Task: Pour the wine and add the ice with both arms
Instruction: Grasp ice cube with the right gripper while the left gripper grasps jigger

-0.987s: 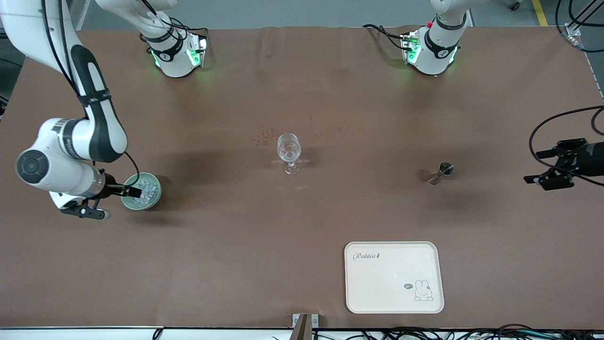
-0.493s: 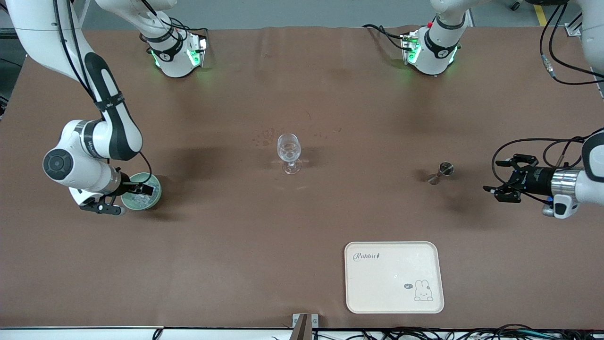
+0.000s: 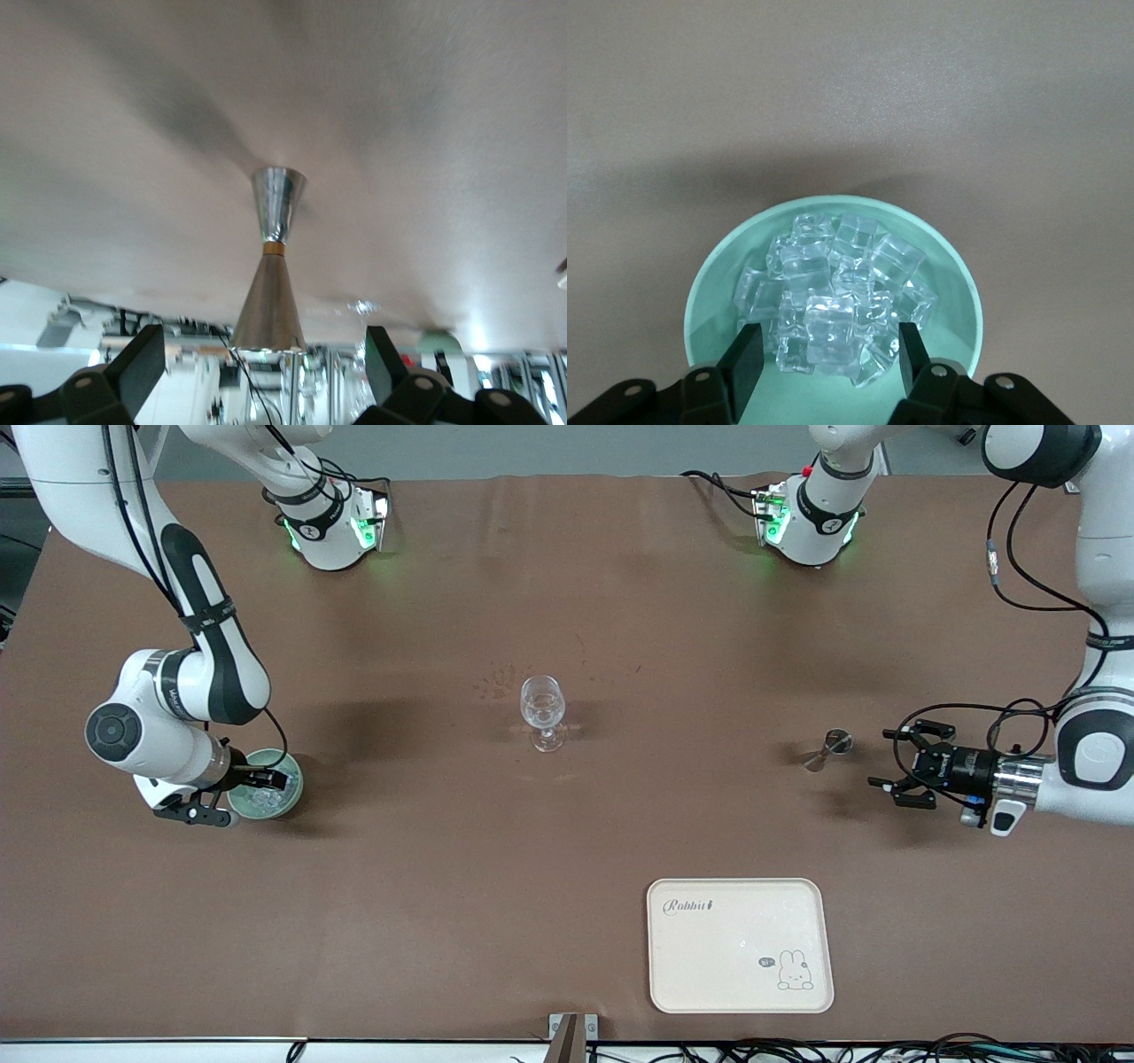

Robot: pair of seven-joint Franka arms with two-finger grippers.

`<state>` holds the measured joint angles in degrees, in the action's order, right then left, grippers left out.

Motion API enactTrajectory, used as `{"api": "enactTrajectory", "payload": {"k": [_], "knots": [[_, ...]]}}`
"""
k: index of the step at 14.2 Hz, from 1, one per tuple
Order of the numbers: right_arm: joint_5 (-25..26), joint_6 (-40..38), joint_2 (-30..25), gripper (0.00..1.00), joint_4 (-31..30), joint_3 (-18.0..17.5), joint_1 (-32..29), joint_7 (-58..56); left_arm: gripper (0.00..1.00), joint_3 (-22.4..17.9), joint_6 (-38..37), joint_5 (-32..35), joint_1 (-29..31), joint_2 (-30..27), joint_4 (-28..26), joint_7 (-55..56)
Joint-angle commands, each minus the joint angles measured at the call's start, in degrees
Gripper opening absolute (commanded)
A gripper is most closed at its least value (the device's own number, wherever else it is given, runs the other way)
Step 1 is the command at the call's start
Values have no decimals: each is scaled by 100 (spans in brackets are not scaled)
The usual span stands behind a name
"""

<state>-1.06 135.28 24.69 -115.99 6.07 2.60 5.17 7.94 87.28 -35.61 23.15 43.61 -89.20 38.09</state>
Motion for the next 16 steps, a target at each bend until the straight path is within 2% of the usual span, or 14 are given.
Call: {"api": "enactTrajectory", "payload": {"k": [1, 5, 14, 16], "knots": [[-60, 139, -149, 60, -170, -44, -93, -60, 99, 6, -80, -279, 32, 156, -115, -135], [-210, 236, -131, 55, -188, -35, -84, -78, 98, 6, -79, -279, 5, 463, -124, -547], [-210, 210, -96, 55, -240, -35, -93, -148, 90, 6, -27, -394, -170, 710, -115, -838], [-210, 201, -96, 49, -240, -35, -93, -148, 90, 15, -27, -385, -162, 763, -115, -856]]}}
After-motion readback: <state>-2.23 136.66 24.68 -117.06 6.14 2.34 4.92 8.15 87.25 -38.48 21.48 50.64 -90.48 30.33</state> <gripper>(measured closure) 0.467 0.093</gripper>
